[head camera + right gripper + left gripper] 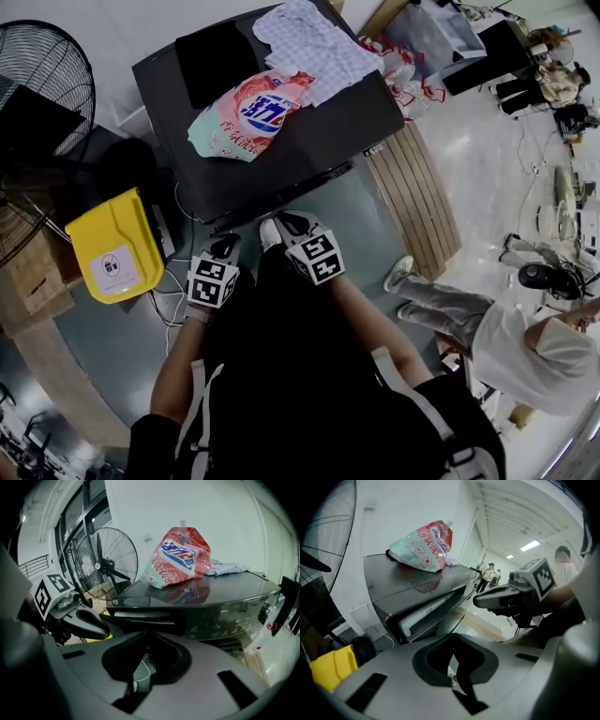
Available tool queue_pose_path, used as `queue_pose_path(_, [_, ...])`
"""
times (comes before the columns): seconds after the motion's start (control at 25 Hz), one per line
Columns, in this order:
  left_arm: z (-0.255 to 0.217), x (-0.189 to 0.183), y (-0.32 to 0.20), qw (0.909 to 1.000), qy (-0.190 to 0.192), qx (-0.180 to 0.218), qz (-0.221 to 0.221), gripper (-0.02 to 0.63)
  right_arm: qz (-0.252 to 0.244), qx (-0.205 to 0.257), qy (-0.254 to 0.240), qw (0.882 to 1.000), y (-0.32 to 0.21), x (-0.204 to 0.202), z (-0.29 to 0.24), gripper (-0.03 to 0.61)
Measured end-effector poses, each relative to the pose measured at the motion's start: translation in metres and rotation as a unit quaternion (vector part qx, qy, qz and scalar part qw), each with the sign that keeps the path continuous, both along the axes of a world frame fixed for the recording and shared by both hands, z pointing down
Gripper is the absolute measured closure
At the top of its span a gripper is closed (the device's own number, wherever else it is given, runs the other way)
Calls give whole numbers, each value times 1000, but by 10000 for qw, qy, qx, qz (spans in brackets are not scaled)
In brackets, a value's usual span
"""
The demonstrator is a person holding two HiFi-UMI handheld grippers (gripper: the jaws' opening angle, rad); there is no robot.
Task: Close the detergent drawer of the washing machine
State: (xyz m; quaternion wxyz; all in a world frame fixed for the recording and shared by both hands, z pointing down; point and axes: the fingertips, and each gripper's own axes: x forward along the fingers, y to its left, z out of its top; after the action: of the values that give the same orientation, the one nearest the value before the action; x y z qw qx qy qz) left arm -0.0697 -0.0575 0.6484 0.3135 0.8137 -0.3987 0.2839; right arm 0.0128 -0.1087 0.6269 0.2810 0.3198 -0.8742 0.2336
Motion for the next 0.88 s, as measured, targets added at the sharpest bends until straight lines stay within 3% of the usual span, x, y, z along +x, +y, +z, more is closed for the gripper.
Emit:
queue_pose_path(0.44, [5, -5, -18, 9983, 112, 67, -574, 603, -300, 71, 9, 9995, -15, -7, 2, 552])
queue_pose_path(0.88, [10, -6, -23, 9980, 85, -68, -626, 603, -604, -123, 53, 9981, -16, -17, 11, 561])
